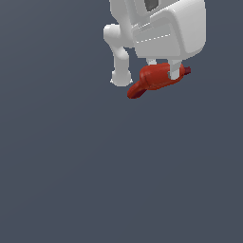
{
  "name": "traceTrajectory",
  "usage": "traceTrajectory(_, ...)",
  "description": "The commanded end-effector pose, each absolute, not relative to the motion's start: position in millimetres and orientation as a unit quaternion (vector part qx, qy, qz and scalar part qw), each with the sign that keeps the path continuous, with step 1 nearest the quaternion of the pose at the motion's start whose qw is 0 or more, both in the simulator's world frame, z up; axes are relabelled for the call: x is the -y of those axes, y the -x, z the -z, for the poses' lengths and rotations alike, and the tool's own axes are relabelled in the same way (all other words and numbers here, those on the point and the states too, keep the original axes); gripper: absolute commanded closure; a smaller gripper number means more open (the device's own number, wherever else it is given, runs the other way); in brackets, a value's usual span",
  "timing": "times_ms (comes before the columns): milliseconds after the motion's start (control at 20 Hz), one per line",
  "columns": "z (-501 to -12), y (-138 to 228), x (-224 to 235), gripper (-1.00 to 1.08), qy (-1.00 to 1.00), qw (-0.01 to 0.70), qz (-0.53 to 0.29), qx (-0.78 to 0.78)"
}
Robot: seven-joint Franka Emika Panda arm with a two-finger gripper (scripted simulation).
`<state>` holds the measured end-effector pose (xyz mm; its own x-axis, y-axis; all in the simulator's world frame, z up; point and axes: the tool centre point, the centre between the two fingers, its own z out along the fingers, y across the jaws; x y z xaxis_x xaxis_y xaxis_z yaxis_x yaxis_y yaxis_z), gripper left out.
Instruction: Pick up the object and move it to a goal position.
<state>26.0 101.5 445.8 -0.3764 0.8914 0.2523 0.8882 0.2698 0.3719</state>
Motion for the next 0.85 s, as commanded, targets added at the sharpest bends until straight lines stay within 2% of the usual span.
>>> traceTrajectory(0, -468.4, -17.7, -101.8, 1.08, -0.546, 0.016, -0.248, -0.800)
traceTrajectory(400, -509.7, 2.6, -99.6, 1.08, -0.520, 0.037, -0.280, -0.806)
traceTrajectory(800, -523.1, 10.2, -98.0, 1.08, -0.511, 0.043, -0.290, -0.808)
